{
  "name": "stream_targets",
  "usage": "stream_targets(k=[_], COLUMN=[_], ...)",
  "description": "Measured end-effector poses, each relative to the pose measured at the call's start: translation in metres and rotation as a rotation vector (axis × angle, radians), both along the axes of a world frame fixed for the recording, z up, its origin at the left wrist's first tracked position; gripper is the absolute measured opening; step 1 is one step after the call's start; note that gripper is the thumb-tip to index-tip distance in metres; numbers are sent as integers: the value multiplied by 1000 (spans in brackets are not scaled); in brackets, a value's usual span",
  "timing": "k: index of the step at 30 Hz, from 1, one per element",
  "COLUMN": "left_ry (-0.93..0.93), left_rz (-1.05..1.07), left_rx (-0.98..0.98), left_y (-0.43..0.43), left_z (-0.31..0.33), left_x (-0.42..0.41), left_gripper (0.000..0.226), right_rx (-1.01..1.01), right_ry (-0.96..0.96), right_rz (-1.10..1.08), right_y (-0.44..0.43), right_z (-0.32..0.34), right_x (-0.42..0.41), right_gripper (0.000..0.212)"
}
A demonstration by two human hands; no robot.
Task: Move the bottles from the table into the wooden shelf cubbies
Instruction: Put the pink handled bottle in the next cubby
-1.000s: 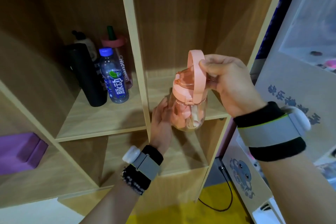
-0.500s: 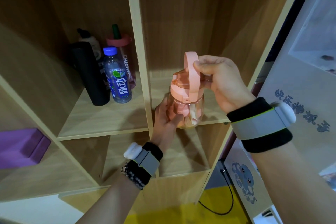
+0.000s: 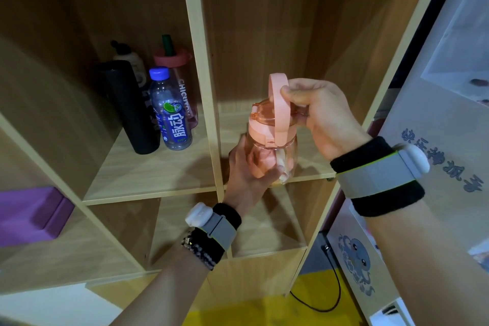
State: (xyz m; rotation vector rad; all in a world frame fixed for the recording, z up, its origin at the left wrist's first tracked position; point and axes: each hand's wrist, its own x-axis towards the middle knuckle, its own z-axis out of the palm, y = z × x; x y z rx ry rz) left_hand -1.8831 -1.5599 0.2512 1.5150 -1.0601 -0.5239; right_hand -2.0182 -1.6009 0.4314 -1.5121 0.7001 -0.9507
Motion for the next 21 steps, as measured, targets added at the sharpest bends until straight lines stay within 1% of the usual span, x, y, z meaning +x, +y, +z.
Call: stream_targets(k=[5,12,15,17,20,21], left_ry=[0,24,52,57,52,55], left_rz=[25,22,27,19,15,13], left_rx=[0,6,10,8,20,27], left_y=[-4,-12,-13,-15,-15,-14], left_z=[-1,-5,-6,-9,-9,-8], left_x=[0,4,5,5,5,4], left_gripper=[113,107,110,109,108,109], right_rx=[-7,-23,-39,-55,-44,-52], right_ry=[26,66,15,-37,-160,-165], right_rz=[-25,-95,-138,-220,-323,-355], right_y=[-9,-15,-15,-16,-14,-13], right_z=[3,0,-5,-13,-34,-45], right_x=[-1,3,2,0,-6,-8], right_gripper=[23,20,17,16,21,25])
